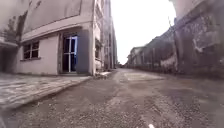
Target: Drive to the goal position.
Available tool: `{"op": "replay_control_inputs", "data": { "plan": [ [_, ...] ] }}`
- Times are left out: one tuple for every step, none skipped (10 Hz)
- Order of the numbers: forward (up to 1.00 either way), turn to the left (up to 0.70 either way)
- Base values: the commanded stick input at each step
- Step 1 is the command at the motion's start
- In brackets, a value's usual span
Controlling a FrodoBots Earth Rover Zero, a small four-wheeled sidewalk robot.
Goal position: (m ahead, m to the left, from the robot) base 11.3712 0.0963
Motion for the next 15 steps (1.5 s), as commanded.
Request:
{"op": "replay_control_inputs", "data": {
  "plan": [
    [0.7, -0.35],
    [0.7, -0.35],
    [0.7, -0.35],
    [0.7, -0.35],
    [0.7, -0.35],
    [0.7, -0.35],
    [0.7, -0.35],
    [0.7, -0.19],
    [0.7, -0.07],
    [0.7, 0.0],
    [0.7, 0.0],
    [0.7, 0.0],
    [0.7, 0.0],
    [0.7, 0.0],
    [0.7, 0.0]
  ]
}}
